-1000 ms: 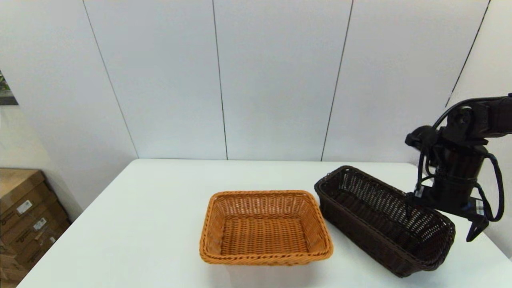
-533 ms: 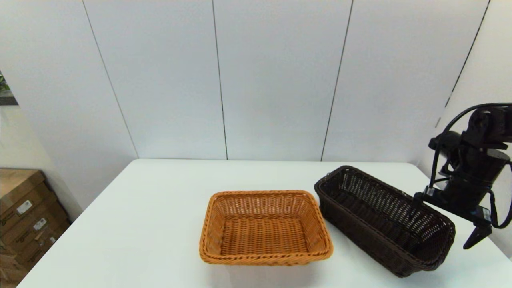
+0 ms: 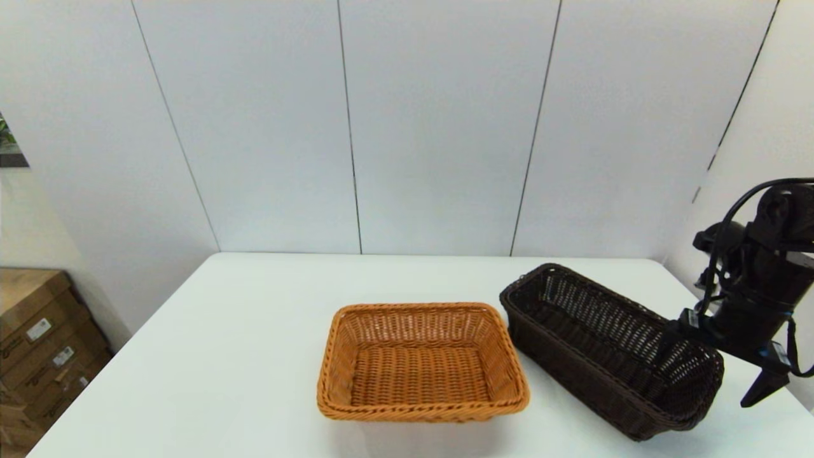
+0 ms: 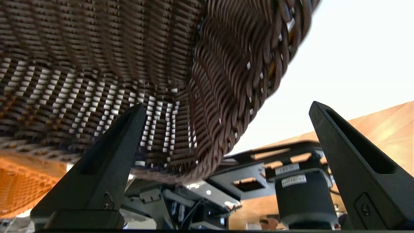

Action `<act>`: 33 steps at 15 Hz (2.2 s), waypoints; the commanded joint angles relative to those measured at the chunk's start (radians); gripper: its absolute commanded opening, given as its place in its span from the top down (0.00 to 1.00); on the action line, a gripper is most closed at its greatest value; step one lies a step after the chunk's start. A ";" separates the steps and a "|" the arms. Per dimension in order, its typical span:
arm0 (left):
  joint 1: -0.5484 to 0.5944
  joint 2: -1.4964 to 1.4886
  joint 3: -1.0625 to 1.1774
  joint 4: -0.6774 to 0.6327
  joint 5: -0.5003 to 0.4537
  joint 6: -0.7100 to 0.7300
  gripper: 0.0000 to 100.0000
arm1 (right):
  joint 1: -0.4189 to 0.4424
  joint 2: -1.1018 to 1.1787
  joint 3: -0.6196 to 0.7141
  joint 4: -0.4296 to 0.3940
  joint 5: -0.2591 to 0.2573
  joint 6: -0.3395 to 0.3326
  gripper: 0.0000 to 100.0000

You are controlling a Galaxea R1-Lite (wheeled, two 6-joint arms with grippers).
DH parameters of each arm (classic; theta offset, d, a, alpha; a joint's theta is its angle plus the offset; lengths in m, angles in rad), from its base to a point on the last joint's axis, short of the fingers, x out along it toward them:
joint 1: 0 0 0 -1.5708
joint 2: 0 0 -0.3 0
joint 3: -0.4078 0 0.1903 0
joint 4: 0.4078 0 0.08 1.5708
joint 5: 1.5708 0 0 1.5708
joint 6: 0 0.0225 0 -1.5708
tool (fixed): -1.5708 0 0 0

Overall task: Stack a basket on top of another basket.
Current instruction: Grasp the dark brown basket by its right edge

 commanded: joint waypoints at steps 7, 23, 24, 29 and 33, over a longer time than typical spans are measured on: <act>0.000 0.000 0.002 0.000 0.000 0.000 0.00 | 0.005 0.044 0.028 -0.042 -0.007 0.008 0.00; 0.000 0.000 0.002 0.000 0.000 0.000 0.00 | 0.058 0.090 0.121 -0.179 -0.007 0.167 0.00; 0.000 0.000 0.002 0.000 0.000 0.000 0.00 | 0.055 0.092 0.121 -0.180 -0.007 0.167 0.00; 0.000 0.000 0.002 0.000 0.000 0.000 0.00 | 0.035 0.106 0.120 -0.211 -0.007 0.167 0.00; 0.000 0.000 0.002 0.000 0.000 0.000 0.00 | 0.031 0.119 0.120 -0.220 -0.007 0.167 1.00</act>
